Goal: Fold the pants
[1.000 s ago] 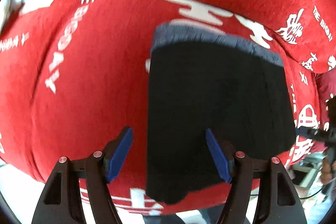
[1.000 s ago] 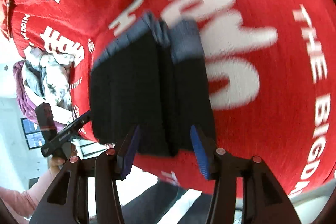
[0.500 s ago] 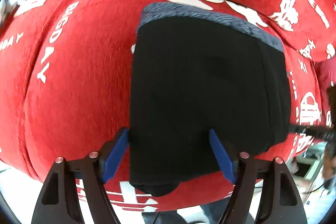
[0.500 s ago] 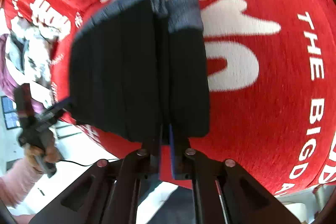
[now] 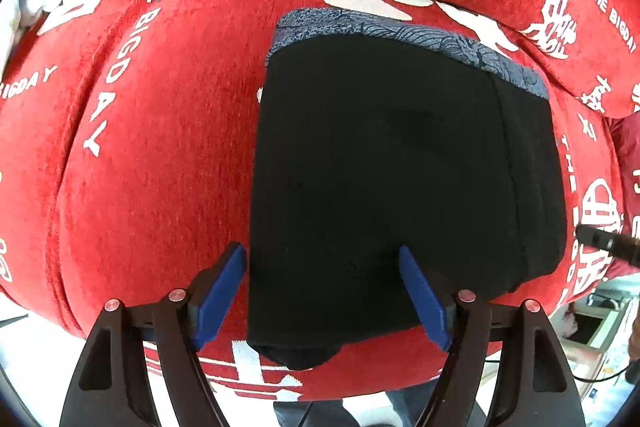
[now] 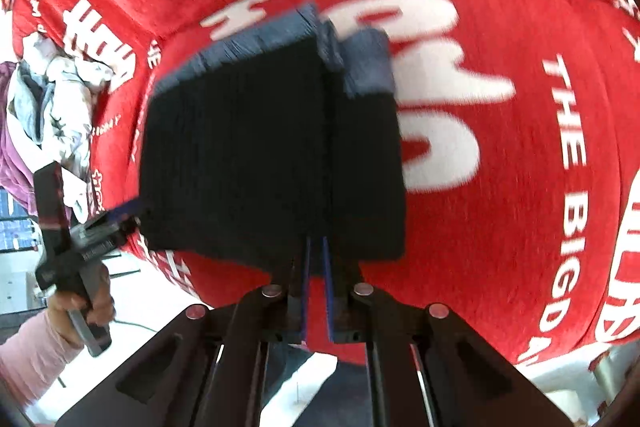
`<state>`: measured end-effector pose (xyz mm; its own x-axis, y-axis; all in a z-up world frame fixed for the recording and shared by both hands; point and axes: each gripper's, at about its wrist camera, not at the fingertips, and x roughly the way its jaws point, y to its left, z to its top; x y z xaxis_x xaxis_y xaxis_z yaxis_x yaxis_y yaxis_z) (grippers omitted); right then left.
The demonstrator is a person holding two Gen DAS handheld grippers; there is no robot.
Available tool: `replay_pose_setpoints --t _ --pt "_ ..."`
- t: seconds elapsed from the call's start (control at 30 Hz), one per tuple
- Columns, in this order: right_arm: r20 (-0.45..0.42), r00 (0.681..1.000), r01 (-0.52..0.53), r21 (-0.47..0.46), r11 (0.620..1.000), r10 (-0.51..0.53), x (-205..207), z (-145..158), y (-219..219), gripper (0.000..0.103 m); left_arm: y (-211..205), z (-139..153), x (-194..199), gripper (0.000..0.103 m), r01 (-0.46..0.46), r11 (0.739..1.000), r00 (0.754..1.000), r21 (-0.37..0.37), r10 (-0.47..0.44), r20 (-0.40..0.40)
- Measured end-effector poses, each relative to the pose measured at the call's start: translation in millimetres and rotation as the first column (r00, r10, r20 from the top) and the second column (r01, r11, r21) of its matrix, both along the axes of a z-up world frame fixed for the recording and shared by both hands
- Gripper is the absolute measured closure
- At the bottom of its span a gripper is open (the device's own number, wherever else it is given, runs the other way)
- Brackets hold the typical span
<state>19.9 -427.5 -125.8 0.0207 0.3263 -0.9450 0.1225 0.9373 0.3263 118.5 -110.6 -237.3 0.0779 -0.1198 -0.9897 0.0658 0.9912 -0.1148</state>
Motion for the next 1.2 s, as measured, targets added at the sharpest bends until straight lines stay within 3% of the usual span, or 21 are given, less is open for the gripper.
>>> replay_pose_setpoints --t 0.17,0.27,0.33,0.37,0.4,0.5,0.67,0.77,0.83,0.87,0.9,1.07,1.1,1.13,1.2 --pt "-0.037 0.996 -0.085 -0.087 0.993 0.082 6 -27 26 0.096 1 0 -1 0.024 0.002 1.000 1.000 0.003 -0.002 -0.001" --pt "-0.004 0.995 -0.100 -0.109 0.989 0.100 0 -26 26 0.096 1 0 -2 0.022 -0.002 1.000 1.000 0.010 0.002 -0.001" --pt "-0.025 0.996 -0.088 -0.148 0.985 0.085 -2 -23 21 0.093 0 1 -2 0.020 -0.002 1.000 1.000 0.023 0.002 -0.002" --pt "-0.040 0.997 -0.079 -0.162 0.984 0.073 -4 -24 18 0.086 1 2 -3 0.020 -0.005 1.000 1.000 0.023 0.005 -0.005" --pt "-0.052 0.998 -0.044 -0.141 0.989 0.037 -5 -22 10 0.085 1 3 -3 0.020 -0.008 1.000 1.000 0.025 0.008 -0.010" --pt "-0.078 0.997 0.009 -0.149 0.989 -0.021 -10 -16 -6 0.085 0 8 -5 0.020 -0.001 0.999 1.000 0.043 0.002 -0.020" --pt "-0.094 0.995 0.018 -0.165 0.986 -0.033 -18 -6 -11 0.084 -4 19 -14 0.020 0.034 0.996 0.999 0.084 -0.032 -0.031" --pt "-0.105 0.994 0.021 -0.155 0.988 -0.037 -20 -3 -4 0.072 -5 26 -21 0.020 0.041 0.994 0.998 0.099 -0.036 -0.048" --pt "-0.101 0.994 0.014 -0.134 0.991 -0.027 -19 0 4 0.049 -8 34 -26 0.020 0.047 0.994 0.998 0.096 -0.042 -0.049" --pt "-0.095 0.995 0.008 -0.130 0.992 -0.020 -19 2 8 0.032 -9 39 -29 0.020 0.051 0.994 0.998 0.096 -0.047 -0.050" --pt "-0.079 0.997 -0.001 -0.131 0.991 -0.009 -17 6 14 0.027 -11 42 -30 0.020 0.055 0.994 0.997 0.098 -0.050 -0.051" --pt "-0.022 1.000 0.011 -0.167 0.986 -0.015 -11 26 30 0.021 -22 63 -34 0.020 0.075 0.991 0.997 0.107 -0.071 -0.042" --pt "-0.011 1.000 0.023 -0.171 0.985 -0.026 -9 30 32 0.018 -24 65 -34 0.014 0.078 0.990 0.996 0.115 -0.074 -0.041" --pt "0.001 0.999 0.037 -0.176 0.984 -0.037 -8 34 33 0.016 -26 69 -33 0.000 0.082 0.988 0.996 0.128 -0.077 -0.042" --pt "0.024 0.998 0.069 -0.177 0.982 -0.065 -8 45 33 0.015 -30 76 -31 0.000 0.087 0.985 0.996 0.146 -0.083 -0.031"
